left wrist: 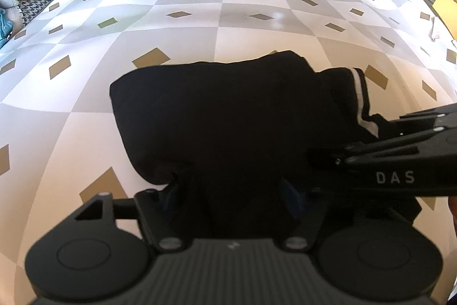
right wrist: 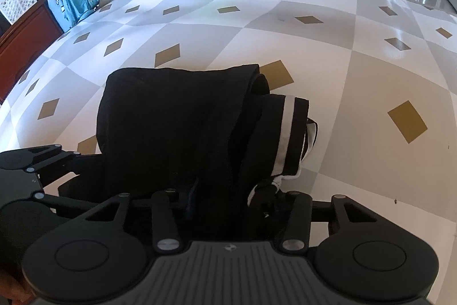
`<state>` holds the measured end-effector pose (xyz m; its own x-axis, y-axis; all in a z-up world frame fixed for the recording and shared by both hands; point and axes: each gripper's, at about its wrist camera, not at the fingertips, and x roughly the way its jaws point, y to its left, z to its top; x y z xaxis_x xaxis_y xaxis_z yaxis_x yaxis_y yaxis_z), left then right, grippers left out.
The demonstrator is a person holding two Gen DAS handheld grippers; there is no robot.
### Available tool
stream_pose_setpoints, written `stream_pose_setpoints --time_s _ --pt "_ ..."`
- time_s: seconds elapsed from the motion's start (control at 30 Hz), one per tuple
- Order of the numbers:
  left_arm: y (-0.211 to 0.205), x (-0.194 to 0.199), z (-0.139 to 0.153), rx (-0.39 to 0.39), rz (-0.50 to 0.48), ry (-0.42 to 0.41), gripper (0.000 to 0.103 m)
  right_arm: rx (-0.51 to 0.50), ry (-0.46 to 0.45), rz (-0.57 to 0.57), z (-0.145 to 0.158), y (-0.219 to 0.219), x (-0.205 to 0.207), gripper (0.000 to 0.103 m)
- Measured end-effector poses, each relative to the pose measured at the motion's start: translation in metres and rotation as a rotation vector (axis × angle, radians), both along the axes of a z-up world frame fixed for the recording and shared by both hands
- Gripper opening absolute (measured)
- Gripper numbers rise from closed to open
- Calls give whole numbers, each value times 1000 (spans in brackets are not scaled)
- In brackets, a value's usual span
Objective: Fold clothes
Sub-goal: 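Lift the folded black bundle with both grippers off the table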
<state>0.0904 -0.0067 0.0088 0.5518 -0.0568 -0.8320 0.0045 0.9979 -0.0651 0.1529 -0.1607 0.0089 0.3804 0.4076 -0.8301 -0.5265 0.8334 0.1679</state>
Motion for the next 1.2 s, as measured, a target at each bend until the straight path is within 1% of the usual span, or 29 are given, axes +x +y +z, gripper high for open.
stream_pose_setpoints --time_s 0.03,0.1,0.23,0.3,0.37,0.47,0.6,0.7,0.77,0.83,0.97,1.1,1.2 --pt "-1 0 1 0 -5 -2 56 -1 -3 5 1 0 0 42" --pt "-4 -1 2 4 -11 -7 47 -4 -12 16 3 1 -2 39" --pt "-6 -3 4 10 -15 -13 41 -5 -27 33 7 2 -6 34" --pt "-5 -3 6 5 -6 -15 35 -5 -30 41 9 2 -8 32" --pt "-4 -4 7 3 0 -14 34 -16 -39 59 11 4 -12 31" --pt "-4 -5 8 4 3 -10 34 -27 -44 71 12 5 -16 30" --pt "-5 -9 8 11 -6 -4 34 -16 -23 61 12 2 -17 30" --pt "-4 -10 7 8 -10 -4 35 -19 -22 50 10 1 -16 31" --pt "-1 -10 5 0 -8 -4 35 -24 -22 44 8 0 -16 37" --pt "0 -10 4 -6 -5 -3 36 -26 -16 32 6 0 -14 40" --pt "4 -9 3 -17 0 -4 41 -16 12 -3 3 -5 -8 49" --pt "7 -8 1 -27 4 -4 46 -5 29 -20 0 -8 -5 53" --pt "9 -8 0 -35 8 -5 49 0 29 -24 -1 -8 -4 55"
